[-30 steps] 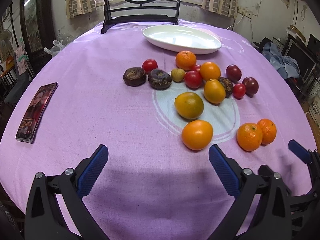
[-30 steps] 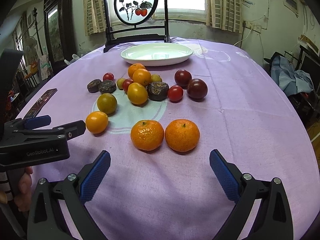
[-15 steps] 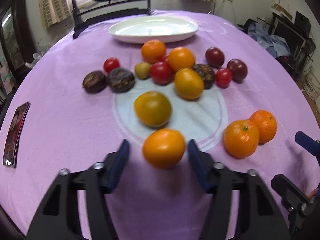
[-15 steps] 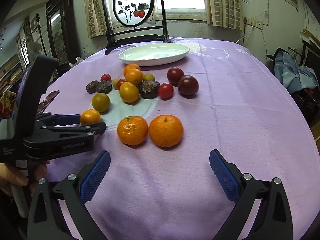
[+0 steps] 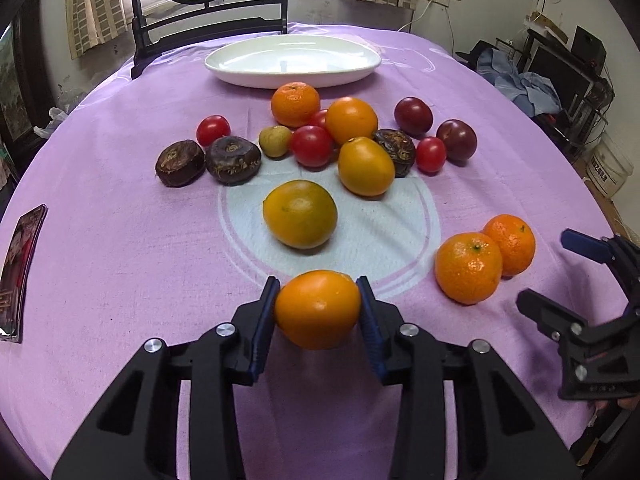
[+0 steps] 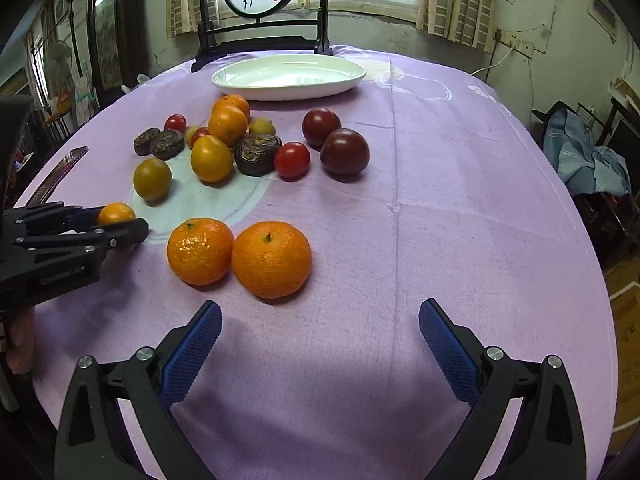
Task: Organize fruits
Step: 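Grasp the orange with the left tool while the right tool grasps a tangerine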
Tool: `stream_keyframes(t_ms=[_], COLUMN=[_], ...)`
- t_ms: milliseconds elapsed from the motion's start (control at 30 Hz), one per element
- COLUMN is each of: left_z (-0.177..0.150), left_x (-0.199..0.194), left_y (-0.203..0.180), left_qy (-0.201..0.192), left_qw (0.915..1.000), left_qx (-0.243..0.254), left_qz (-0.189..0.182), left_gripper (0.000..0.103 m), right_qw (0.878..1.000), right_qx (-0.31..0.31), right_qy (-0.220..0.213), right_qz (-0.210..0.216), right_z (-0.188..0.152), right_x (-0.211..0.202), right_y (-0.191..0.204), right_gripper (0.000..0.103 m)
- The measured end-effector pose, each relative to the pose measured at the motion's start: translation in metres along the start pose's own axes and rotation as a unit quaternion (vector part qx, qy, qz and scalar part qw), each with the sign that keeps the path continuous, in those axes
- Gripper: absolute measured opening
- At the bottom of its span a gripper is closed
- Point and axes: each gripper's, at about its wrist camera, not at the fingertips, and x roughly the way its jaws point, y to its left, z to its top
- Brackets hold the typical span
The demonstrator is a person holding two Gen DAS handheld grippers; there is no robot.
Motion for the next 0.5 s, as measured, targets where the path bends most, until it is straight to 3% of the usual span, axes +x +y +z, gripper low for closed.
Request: stream_keyframes(t_ms=[167,267,500], left_z=[-0.005,-0.007,-0.014], left_x=[-0.003,-0.005,-0.01], left_y=[0.001,0.004,0.012], left_qy=[-0.002,-0.002,0.003], left_qw=[1.0,1.0,0.9996], left_qx=[0.002,0.0,-0.004], left_qz=[-0.003,-0.009,-0.026], left_gripper=[0.038,0.038,0.039], right_qw=[0.999,0.998,0.999], right_qx=[-0.025,-0.051,-0.05], right_qy=[0.02,0.013,0.007], right_qz=[0.013,0.022,0.015], right_z=[0.011,0.019,0.019], right_x=[0.016,0.016,0.009], right_y=[0.012,0.022,0.018], right_gripper=[0.069,0.044,0.043])
